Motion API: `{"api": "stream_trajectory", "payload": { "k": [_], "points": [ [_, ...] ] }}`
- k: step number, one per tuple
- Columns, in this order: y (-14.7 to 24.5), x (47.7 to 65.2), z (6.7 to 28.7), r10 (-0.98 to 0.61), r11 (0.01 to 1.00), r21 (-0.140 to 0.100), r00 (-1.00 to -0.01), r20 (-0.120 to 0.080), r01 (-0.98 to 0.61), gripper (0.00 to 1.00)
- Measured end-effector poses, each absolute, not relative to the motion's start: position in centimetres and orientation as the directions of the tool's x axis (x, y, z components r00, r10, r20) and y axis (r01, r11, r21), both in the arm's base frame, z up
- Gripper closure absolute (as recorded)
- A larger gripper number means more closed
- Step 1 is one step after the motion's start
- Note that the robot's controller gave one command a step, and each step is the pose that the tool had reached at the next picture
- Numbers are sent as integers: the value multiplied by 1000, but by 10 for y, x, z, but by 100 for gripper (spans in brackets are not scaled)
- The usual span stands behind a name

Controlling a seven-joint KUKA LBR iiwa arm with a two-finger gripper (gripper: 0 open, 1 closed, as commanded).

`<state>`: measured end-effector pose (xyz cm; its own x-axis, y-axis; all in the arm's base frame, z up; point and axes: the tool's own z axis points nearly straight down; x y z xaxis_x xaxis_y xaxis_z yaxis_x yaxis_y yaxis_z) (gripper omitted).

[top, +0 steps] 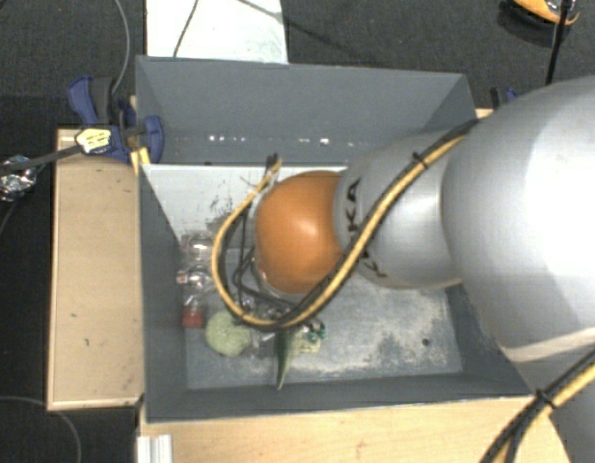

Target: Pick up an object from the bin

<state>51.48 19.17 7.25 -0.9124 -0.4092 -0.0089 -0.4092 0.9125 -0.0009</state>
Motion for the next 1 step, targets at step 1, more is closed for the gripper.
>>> {"api": "stream_trajectory", "payload": {
  "k": [1],
  "points": [
    [192,515,73,-409,913,-1,-913,-9,-409,100]
  ]
}}
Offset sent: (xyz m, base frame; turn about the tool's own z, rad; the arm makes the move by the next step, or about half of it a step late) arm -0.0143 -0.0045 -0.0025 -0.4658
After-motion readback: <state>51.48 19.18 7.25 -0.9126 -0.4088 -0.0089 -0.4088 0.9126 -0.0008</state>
